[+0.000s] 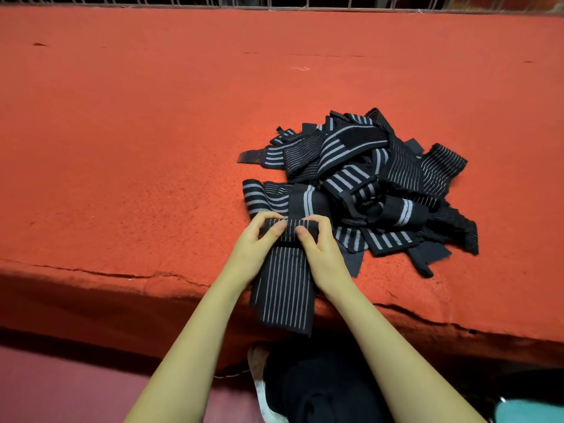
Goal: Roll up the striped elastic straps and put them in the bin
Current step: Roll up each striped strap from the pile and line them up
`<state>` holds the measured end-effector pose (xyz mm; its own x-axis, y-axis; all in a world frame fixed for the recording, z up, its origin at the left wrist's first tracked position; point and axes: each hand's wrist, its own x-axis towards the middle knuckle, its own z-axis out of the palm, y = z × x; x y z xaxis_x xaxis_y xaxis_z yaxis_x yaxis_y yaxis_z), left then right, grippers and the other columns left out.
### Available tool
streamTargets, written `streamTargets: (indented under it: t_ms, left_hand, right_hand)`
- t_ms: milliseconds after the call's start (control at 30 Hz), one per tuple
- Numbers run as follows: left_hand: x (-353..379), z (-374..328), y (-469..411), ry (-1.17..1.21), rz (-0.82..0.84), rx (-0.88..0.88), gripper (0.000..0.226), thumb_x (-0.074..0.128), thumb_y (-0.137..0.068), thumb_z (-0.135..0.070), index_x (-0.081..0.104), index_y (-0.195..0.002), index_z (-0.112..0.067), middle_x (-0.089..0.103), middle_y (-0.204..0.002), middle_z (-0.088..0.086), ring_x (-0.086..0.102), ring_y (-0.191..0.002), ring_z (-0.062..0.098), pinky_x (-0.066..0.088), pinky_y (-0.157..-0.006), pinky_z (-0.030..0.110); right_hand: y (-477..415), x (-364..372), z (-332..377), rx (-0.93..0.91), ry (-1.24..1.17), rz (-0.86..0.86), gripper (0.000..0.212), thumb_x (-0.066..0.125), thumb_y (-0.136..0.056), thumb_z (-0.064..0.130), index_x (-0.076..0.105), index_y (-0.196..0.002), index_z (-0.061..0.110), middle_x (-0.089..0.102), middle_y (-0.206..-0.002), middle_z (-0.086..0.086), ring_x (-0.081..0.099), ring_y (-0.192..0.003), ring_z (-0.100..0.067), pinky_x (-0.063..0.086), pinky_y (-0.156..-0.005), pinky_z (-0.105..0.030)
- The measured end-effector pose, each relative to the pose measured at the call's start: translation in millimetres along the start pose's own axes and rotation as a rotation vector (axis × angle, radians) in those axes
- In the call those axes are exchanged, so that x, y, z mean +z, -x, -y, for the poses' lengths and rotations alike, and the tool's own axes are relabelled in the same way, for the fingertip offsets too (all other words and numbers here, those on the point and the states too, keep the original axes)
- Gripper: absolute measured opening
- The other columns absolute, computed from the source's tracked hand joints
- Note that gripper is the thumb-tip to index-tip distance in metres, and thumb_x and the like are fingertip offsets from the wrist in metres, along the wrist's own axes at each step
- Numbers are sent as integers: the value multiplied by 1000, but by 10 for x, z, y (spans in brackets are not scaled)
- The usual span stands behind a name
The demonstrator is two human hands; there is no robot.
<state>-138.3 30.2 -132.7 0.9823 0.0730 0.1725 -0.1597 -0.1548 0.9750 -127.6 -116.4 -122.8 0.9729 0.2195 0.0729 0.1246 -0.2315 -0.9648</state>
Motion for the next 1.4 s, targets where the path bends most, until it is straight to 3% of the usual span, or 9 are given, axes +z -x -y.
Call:
streamTargets:
  t_ms: [267, 467, 567, 667, 767, 1000, 1200, 1333, 1400]
  left_hand:
    - [-15, -61, 50, 173, 22, -18, 14, 56, -93, -21, 56, -107, -17, 58, -99, -5, 55, -88, -1, 43, -81, 12]
    - [21, -46, 9, 214, -5, -93, 22, 50, -98, -18, 54, -114, -3, 59, -99, 4, 57, -86, -1, 45, -80, 11]
    - [3, -19, 9, 263, 11, -103, 22, 53, -86, -22, 53, -106, -13, 57, -104, 5, 55, -95, 10, 45, -85, 20]
    - [3, 10, 10, 249, 35, -98, 23, 48, -80, -22, 49, -102, -21, 56, -110, 5, 53, -102, 14, 41, -95, 31]
    - [20, 4, 12, 264, 39, -96, 25, 45, -80, -24, 47, -104, -22, 59, -110, -2, 56, -102, 9, 42, -96, 30]
    - [37, 12, 8, 180, 20, -101, 38, 36, -98, -50, 58, -108, -20, 62, -107, -6, 56, -102, 5, 41, -102, 29]
    - [4, -22, 7, 177, 70, -73, 22, 56, -87, -29, 58, -104, -15, 64, -108, -3, 58, -104, 6, 43, -94, 21]
    - [-49, 12, 26, 216, 104, -41, 26, 64, -80, -28, 60, -106, -24, 58, -122, 18, 54, -114, 21, 39, -105, 40]
    - [-39, 10, 21, 219, 91, -57, 28, 64, -79, -32, 60, -106, -27, 58, -120, 12, 53, -114, 18, 38, -106, 38]
  right_hand:
    - [-10, 4, 36, 42, 0, 60, 23, 39, -101, 39, 45, -114, 20, 58, -104, 9, 53, -100, -8, 35, -82, -24]
    - [-9, -5, 7, 40, -55, 46, 11, 41, -102, 26, 40, -112, 22, 52, -107, 9, 49, -97, -1, 35, -78, -5]
    - [-6, -1, 20, 55, -59, 73, 19, 43, -101, 31, 39, -118, 25, 51, -118, 7, 48, -103, -2, 34, -79, -6]
    - [-8, 13, 21, 71, -28, 99, 32, 40, -99, 44, 36, -128, 29, 49, -132, 1, 47, -119, -12, 32, -91, -24]
    - [-19, 37, 15, 63, 8, 119, 27, 39, -99, 46, 31, -122, 36, 50, -132, -5, 49, -121, -20, 32, -93, -32]
    - [-36, 31, -26, 27, -28, 126, 22, 36, -101, 41, 31, -120, 33, 49, -130, -4, 50, -116, -17, 37, -98, -34]
    - [-38, -2, -76, 31, -121, 78, 27, 50, -99, 31, 37, -122, 27, 50, -123, 4, 49, -115, -10, 36, -104, -32]
    - [-44, -18, -43, 87, -45, 84, 42, 44, -99, 44, 38, -136, 25, 42, -136, 10, 39, -127, -6, 28, -101, -23]
    - [-44, -22, -48, 68, -29, 84, 36, 40, -101, 40, 40, -133, 24, 44, -137, 7, 40, -127, -7, 29, -101, -24]
